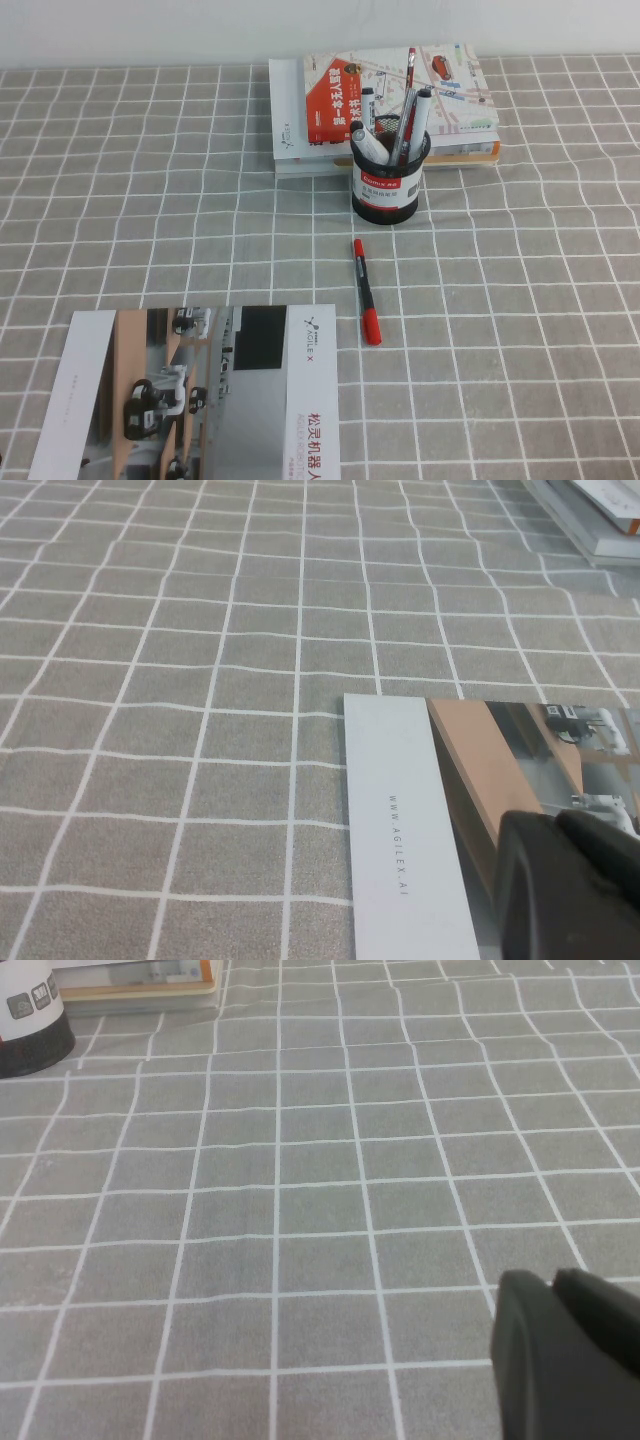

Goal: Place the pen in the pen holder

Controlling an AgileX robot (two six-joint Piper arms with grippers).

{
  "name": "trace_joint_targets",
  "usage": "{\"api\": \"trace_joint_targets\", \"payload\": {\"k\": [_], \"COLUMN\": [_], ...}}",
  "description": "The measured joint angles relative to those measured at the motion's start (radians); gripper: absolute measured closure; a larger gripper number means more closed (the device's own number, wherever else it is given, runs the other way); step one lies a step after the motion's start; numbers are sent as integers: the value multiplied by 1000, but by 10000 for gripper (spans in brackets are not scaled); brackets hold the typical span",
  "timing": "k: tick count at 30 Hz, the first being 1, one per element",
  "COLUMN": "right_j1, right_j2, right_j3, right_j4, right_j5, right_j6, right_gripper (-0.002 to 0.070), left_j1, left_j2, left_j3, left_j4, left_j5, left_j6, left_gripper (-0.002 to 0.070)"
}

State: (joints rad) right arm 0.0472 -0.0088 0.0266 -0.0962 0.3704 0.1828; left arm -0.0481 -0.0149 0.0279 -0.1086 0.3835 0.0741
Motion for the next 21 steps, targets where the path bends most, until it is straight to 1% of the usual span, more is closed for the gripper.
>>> {"api": "trace_joint_targets", "payload": {"k": [7,9,11,14,15,19,21], "right_j1": [0,0,0,0,0,0,0], "right_j2": [0,0,0,0,0,0,0], "right_j3": [0,0,0,0,0,0,0], "right_j4": [16,59,139,362,486,846,953], "right_j5": [0,-2,-20,-68,-92,-171,-224], "right_j6": [0,0,0,0,0,0,0], "right_gripper": [689,689,689,689,689,689,689], "left_j1": [0,0,0,0,0,0,0], "left_j2": [0,0,0,0,0,0,0], "left_j3": [0,0,0,0,0,0,0], "left_j4": [0,0,0,0,0,0,0], "left_j5": [0,0,0,0,0,0,0], "left_j6": [0,0,0,0,0,0,0], "left_gripper": [678,678,678,678,678,678,678]}}
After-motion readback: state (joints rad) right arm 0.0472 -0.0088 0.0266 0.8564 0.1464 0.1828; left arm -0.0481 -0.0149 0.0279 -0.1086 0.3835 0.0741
